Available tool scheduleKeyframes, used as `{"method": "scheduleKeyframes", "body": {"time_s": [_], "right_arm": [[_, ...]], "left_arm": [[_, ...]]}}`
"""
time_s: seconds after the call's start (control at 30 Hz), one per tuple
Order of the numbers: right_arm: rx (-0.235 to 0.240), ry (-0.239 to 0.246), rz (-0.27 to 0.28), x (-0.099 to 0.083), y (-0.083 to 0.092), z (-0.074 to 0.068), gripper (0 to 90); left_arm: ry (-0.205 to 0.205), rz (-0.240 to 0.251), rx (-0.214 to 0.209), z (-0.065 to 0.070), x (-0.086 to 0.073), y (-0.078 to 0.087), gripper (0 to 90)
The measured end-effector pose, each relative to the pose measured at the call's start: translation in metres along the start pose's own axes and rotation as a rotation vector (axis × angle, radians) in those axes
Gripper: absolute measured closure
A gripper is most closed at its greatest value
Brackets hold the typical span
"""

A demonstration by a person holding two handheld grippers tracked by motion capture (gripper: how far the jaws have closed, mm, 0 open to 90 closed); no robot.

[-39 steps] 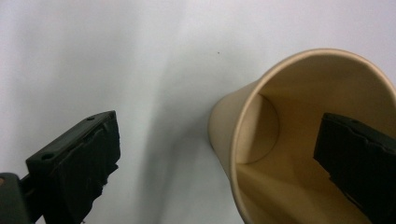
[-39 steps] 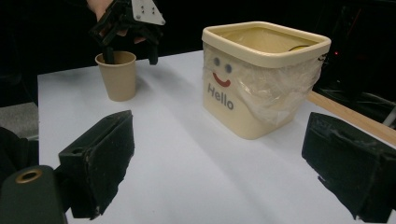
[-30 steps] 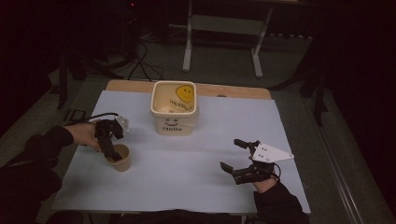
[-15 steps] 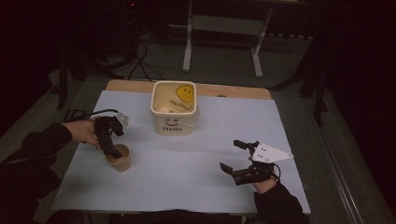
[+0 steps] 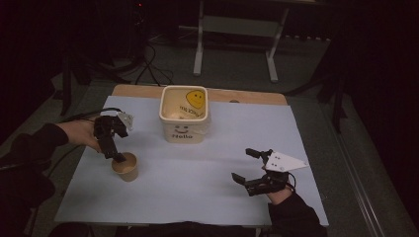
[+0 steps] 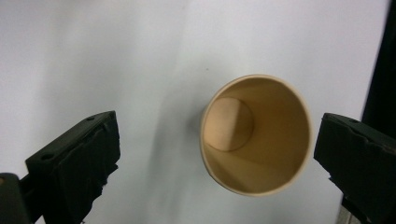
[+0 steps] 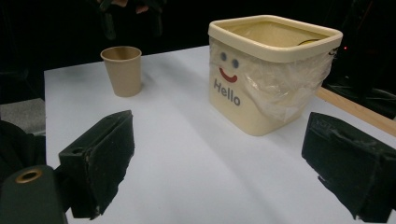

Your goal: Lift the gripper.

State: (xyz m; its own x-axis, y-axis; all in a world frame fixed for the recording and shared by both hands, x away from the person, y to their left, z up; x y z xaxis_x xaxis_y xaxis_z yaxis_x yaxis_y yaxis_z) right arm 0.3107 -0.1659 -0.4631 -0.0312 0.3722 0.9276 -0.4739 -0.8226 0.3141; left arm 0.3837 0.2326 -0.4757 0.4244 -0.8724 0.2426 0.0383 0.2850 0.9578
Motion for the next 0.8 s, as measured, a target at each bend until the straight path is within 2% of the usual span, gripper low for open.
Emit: {"method": "scheduleKeyframes", "body": {"time_s": [0.8], "right_arm": [[0.016,-0.003,-0.003,0.000,-0.002,-0.001,9.2]], "left_arm": [[-0.008,-0.003,0.049,0.015,0.009,0.057,1.3]]}}
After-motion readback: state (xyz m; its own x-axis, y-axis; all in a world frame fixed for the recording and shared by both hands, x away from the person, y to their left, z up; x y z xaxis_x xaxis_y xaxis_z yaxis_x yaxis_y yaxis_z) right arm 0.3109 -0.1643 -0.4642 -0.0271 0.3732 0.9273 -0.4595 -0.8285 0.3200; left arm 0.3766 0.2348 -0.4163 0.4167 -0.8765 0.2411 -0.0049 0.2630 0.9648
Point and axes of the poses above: each handheld gripper's, and its own axes: y roughly backward along the jaws, x roughly out of its top, z roughly to its right, the point moved 7 cm from there along -y, roughly forward along the jaws, and after that the axes turned 10 degrees about y, right-handed, at the moved point
